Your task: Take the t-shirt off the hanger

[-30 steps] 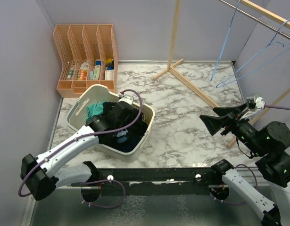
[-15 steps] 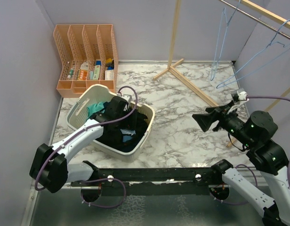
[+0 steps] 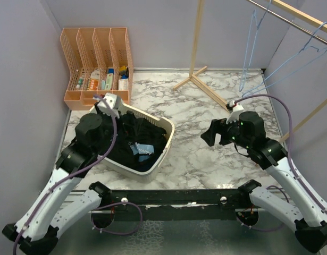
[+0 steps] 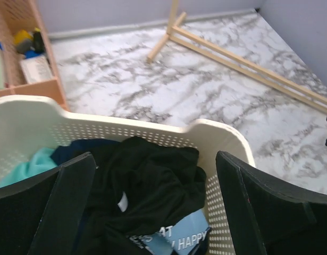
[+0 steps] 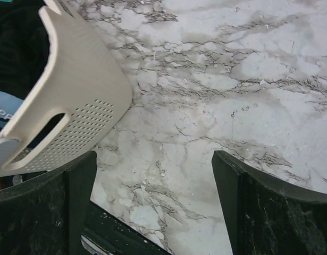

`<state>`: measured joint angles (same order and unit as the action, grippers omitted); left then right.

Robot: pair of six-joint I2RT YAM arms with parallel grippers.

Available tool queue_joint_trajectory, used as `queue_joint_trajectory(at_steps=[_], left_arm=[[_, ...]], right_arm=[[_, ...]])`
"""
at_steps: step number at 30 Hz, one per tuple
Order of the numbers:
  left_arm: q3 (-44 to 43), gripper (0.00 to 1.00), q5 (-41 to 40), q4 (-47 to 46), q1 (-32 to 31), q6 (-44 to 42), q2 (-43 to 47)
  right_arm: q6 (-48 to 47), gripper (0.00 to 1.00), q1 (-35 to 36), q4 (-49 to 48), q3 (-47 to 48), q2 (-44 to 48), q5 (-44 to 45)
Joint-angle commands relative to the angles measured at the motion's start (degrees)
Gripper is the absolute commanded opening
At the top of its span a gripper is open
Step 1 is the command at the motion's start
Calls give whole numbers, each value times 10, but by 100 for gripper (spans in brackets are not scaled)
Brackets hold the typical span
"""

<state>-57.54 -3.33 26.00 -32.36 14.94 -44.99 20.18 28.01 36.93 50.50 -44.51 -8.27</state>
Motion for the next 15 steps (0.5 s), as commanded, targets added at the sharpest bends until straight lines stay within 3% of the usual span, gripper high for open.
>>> queue_joint_trajectory(at_steps=[1,11,15], left_arm=[[65,99,-105,-48,0,-53,82],[191,99,-155,-77,0,-51,182],[201,99,-164,-78,0,-49,205]], right_arm=[[11,89,-2,-77,-34,-6,50],[16,89,-3,-167,-78,-30,77],[-2,83,-2,-158,-76,-35,77]])
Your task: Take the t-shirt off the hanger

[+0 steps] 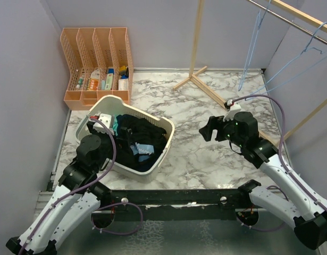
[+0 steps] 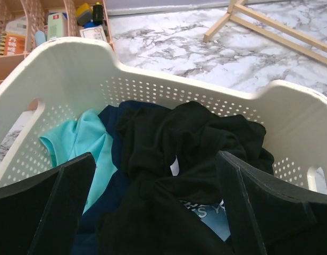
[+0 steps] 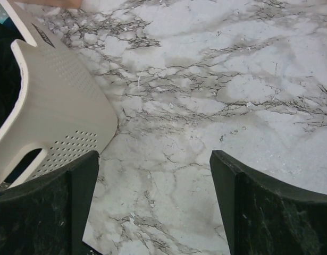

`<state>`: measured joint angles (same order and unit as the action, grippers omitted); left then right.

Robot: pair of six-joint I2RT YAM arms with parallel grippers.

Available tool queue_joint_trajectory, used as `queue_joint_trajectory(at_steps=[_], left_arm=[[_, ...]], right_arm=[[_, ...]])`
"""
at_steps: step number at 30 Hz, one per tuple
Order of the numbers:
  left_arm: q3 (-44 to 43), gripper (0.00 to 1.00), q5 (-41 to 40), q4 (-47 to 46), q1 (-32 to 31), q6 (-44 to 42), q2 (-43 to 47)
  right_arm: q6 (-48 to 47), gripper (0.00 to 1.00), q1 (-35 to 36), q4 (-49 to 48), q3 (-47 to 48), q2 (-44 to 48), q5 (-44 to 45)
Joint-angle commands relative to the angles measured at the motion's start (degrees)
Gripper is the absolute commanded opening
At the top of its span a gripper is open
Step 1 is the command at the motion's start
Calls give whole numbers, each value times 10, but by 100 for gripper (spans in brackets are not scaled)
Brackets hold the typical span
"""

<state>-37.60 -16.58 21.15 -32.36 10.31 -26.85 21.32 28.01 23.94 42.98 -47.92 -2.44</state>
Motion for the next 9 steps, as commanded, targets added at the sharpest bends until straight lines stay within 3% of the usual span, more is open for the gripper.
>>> queue_joint_trajectory(at_steps=[1,9], left_arm=[[4,99,-33,-31,0,-2,26],[7,99,-18,-32,0,-1,28]], right_arm=[[-17,81,-3,-31,-5,5,14],[-22,81,-3,-44,-18,33,10]])
